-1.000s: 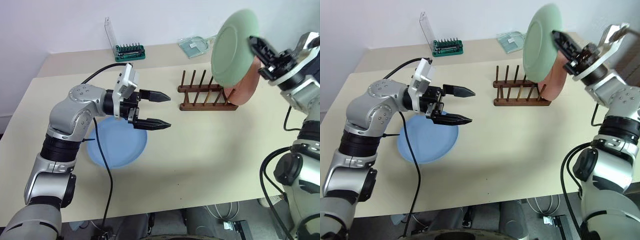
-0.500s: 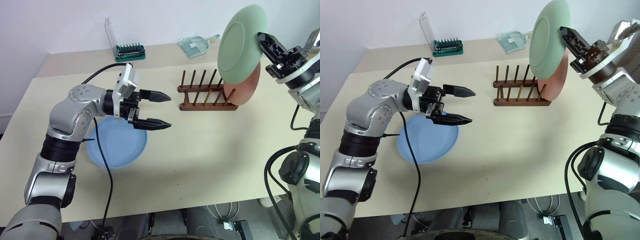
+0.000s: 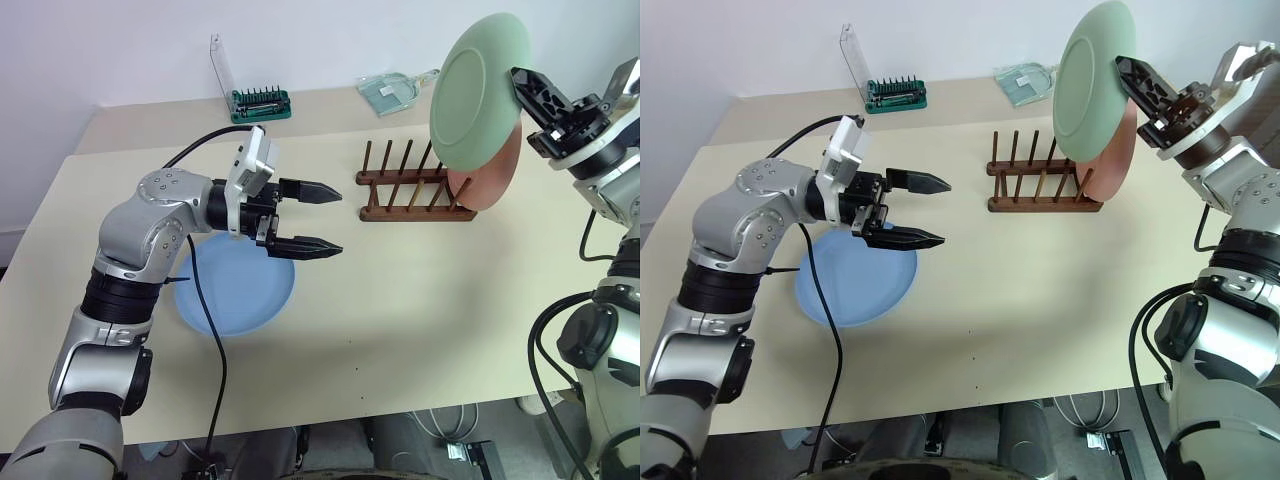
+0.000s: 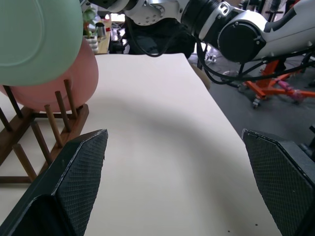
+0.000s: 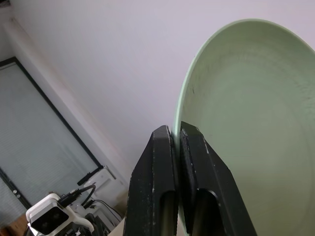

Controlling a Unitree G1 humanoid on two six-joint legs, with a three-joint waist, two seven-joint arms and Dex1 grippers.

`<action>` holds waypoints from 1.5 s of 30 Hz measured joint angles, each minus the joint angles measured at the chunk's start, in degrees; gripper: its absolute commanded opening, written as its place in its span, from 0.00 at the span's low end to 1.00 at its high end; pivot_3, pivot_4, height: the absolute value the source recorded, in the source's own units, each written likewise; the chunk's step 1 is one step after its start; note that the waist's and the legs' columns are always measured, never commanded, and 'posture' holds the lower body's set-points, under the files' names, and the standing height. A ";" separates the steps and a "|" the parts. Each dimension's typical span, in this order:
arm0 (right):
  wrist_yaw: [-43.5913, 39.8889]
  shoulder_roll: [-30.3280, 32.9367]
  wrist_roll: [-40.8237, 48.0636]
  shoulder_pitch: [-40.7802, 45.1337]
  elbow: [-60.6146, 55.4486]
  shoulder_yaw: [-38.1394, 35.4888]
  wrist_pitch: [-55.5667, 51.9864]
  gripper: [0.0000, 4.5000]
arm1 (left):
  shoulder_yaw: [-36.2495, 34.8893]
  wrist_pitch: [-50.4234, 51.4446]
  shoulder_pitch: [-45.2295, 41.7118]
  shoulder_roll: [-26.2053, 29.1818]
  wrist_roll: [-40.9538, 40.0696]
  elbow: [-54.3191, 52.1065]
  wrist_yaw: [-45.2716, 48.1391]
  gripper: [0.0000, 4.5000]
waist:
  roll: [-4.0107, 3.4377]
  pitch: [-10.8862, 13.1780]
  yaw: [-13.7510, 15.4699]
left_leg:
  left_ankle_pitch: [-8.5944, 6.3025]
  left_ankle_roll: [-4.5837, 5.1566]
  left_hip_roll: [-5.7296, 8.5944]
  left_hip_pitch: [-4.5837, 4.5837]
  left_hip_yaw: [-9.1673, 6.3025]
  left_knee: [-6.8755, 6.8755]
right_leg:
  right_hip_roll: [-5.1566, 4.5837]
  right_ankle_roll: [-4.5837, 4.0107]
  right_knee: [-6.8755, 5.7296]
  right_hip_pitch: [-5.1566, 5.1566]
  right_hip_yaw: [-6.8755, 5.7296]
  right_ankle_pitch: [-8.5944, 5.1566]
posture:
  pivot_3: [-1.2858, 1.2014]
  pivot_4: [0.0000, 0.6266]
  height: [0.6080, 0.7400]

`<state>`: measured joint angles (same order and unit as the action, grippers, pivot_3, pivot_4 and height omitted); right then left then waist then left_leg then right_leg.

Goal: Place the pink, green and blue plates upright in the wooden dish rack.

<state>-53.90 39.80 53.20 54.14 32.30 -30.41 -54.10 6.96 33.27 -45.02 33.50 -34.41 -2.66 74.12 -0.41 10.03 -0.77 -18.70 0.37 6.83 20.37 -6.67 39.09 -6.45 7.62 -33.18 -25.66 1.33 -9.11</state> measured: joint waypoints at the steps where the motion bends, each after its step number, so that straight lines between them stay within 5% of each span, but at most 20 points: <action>1: 0.04 -0.14 0.01 -0.30 -0.62 0.00 -0.03 0.02 | 0.00 0.00 0.00 0.00 -0.01 0.00 -0.01 1.00 | 0.00 0.00 0.01 | 0.00 0.00 0.00 0.00 0.00 0.00 | 0.00 0.00 0.00 0.00 0.00 0.00 | 0.52 0.24 1.00; 29: 1.51 -2.76 -2.36 -4.37 -2.82 3.08 2.07 0.02 | 0.00 0.22 0.00 0.00 -0.05 -0.17 -0.61 1.00 | 0.00 0.00 -0.01 | 0.00 0.00 0.00 0.00 0.00 0.01 | 0.00 0.00 -0.01 0.00 0.00 0.00 | 0.52 0.24 1.00; 32: 2.00 -2.82 -3.63 -4.48 -2.60 3.40 3.29 0.21 | 0.00 0.30 0.00 0.02 -0.07 -0.33 -0.62 1.00 | 0.00 0.00 0.05 | 0.00 0.00 0.00 0.00 0.00 0.01 | 0.00 0.00 -0.01 0.00 0.00 0.00 | 0.52 0.24 1.00; 39: 1.98 -2.83 -5.25 -4.51 -2.22 3.61 6.21 0.96 | 0.00 1.14 0.00 0.04 -0.08 -0.58 -0.61 1.00 | 0.00 0.00 0.00 | 0.00 -0.01 0.00 -0.01 0.00 0.01 | 0.00 0.00 -0.01 0.00 0.00 0.00 | 0.52 0.24 1.00; 45: 1.63 -2.84 -4.96 -4.25 -3.49 3.61 6.64 0.98 | 0.00 1.17 0.00 0.03 -0.08 -0.86 -0.64 1.00 | 0.00 0.00 0.00 | 0.00 0.00 0.00 -0.01 0.00 0.01 | 0.00 0.00 -0.01 0.00 0.00 0.00 | 0.52 0.24 1.00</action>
<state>-52.26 36.96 48.23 49.89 28.81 -26.80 -47.47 6.95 34.44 -45.01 33.53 -34.50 -3.52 73.48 -0.41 10.03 -0.76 -18.70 0.37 6.84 20.36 -6.67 39.09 -6.45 7.62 -33.19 -25.66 1.33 -9.11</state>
